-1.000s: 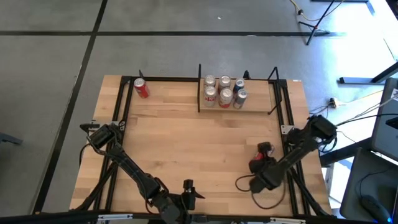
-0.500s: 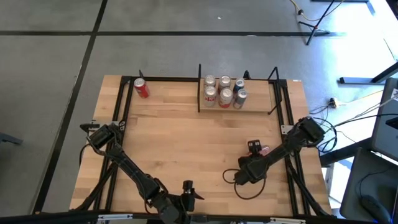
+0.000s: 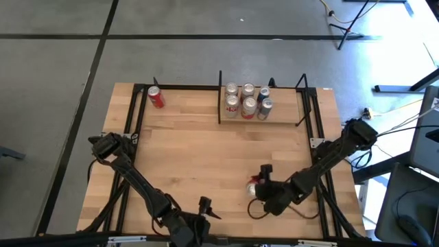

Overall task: Place canned beverage on shelf
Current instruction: Put the bottom red soda can on the shelf

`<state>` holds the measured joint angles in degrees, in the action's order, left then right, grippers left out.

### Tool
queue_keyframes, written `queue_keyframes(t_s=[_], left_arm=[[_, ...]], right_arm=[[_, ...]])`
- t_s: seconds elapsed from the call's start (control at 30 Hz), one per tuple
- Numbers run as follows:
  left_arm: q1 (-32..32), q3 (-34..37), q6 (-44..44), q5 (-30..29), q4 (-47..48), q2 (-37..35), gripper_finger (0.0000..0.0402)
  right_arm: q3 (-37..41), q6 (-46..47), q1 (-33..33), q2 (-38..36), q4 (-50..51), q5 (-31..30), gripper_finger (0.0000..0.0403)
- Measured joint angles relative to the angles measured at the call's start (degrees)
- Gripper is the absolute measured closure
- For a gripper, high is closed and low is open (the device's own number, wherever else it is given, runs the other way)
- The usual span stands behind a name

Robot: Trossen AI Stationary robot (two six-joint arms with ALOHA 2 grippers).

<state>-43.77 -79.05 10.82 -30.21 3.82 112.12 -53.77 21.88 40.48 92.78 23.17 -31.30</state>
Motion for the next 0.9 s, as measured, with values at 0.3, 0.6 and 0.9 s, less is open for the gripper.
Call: queue_keyframes(t_s=[0.3, 0.6, 0.9], left_arm=[[2.15, 0.04, -2.25, 1.63, 4.46, -0.11, 0.0113], [3.41, 0.04, -0.52, 6.16, 4.32, -0.11, 0.0113], [3.68, 0.07, -0.48, 5.48, 4.18, -0.07, 0.0113]], right_arm=[[17.64, -6.56, -5.45, 0.10, -45.16, 11.31, 0.0135], [19.18, -3.91, -7.18, -0.06, -47.24, 16.38, 0.0067], [19.25, -0.16, -7.14, -8.17, -35.37, 19.74, 0.0034]])
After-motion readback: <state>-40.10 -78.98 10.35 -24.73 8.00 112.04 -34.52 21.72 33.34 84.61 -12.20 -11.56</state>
